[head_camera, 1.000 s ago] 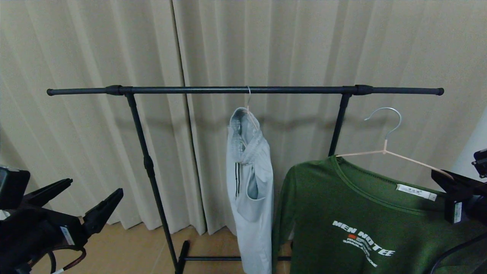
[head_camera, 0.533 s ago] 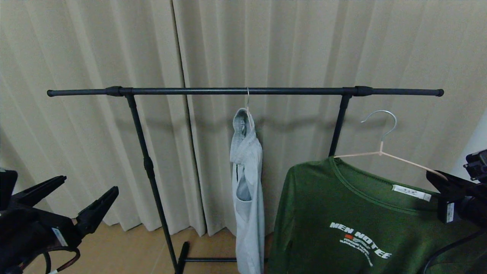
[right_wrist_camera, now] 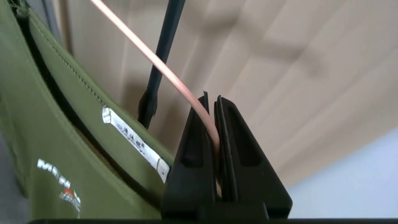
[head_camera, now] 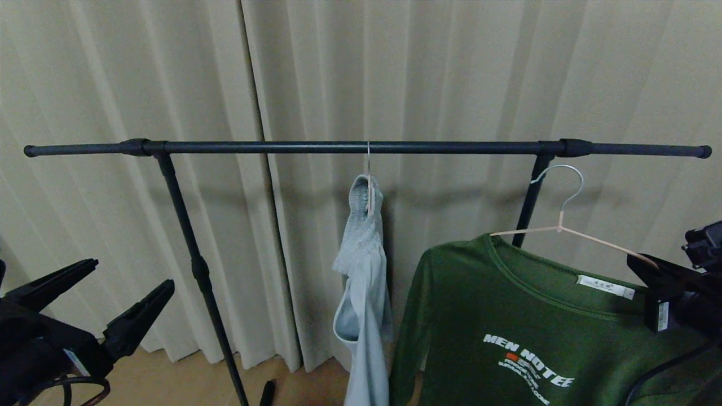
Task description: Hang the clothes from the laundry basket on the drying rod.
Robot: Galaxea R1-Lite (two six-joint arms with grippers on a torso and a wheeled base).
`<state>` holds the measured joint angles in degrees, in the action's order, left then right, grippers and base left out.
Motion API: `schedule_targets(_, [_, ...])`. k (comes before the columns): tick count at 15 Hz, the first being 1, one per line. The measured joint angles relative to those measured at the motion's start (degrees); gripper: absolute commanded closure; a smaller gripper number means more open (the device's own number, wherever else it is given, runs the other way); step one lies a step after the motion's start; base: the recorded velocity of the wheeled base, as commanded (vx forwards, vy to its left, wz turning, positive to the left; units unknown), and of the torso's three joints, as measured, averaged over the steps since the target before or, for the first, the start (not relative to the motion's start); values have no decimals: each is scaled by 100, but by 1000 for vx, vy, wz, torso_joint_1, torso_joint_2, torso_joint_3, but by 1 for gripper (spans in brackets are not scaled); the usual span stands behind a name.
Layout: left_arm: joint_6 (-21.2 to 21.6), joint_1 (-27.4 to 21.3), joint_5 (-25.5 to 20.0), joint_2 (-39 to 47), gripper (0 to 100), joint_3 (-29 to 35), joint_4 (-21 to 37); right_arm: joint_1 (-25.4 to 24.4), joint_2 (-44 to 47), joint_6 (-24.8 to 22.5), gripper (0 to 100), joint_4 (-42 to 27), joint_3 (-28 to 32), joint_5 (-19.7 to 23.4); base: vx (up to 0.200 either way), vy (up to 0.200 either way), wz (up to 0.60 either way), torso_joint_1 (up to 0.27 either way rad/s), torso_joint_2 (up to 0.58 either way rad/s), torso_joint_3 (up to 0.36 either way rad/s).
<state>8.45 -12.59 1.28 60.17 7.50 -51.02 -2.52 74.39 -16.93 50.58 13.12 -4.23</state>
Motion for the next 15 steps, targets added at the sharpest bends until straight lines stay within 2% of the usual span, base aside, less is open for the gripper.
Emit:
schedule_targets(2, [0, 2, 0, -6, 0, -4, 0, -4, 0, 0, 100, 2, 0, 0, 200, 0, 0, 2, 2, 2])
schedule_targets(9, [2, 22, -9, -89, 0, -1, 0, -149, -221, -4, 100, 167, 44, -59, 0, 0, 0, 0, 0, 0])
schedule_targets(11, [-16, 22, -11, -183, 0, 41, 17, -229, -313, -20, 100, 2, 367, -94, 0, 0, 0, 0, 0, 0])
schedule_targets(15, [-43, 11, -17, -244, 0, 85, 16, -518, -68, -9, 100, -1185, 1452, -149, 0, 0, 0, 0, 0, 0])
